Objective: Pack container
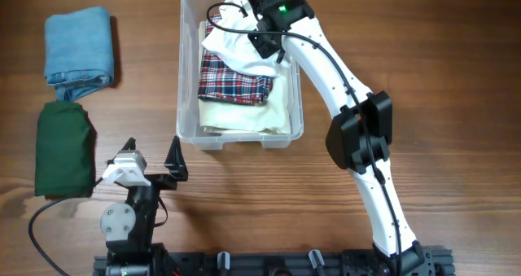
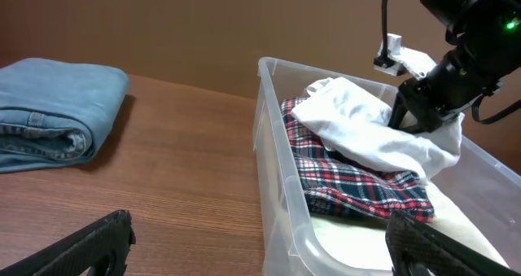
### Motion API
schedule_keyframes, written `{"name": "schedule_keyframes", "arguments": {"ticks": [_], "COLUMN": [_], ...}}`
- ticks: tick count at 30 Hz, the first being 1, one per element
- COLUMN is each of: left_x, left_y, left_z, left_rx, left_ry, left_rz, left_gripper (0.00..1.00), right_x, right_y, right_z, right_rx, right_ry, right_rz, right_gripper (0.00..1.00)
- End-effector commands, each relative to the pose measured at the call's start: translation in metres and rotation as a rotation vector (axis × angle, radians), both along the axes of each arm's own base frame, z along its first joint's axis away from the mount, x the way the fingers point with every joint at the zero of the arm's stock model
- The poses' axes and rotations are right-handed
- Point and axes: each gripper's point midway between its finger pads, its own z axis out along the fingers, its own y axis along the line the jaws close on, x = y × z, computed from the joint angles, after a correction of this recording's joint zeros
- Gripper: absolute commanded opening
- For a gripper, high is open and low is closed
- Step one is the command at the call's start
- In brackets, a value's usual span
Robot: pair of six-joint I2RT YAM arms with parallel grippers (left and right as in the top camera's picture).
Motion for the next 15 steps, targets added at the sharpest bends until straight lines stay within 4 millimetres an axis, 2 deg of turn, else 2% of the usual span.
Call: {"name": "schedule_keyframes", "arguments": {"ticks": [1, 7, 15], "left_x": [0.000, 0.000, 0.000], "left_y": [0.002, 0.002, 0.002], "left_z": [-0.003, -0.003, -0.003], "left_rx": [0.008, 0.008, 0.008], "left_ry": [0.008, 0.008, 0.007], "left_rz": [0.010, 0.010, 0.010], "left_gripper": [1.00, 1.00, 1.00], "right_x": [-0.017, -0.019, -0.017], "right_y": [0.016, 0.015, 0.017], "right_z": [-0.065, -0.086, -0.086], "right_rx": [-0.025, -0.055, -0.057], "right_ry": [0.122, 0.151, 0.140], "right_rz": [0.031, 0.058, 0.081], "right_gripper": [0.08, 0.08, 0.08]}}
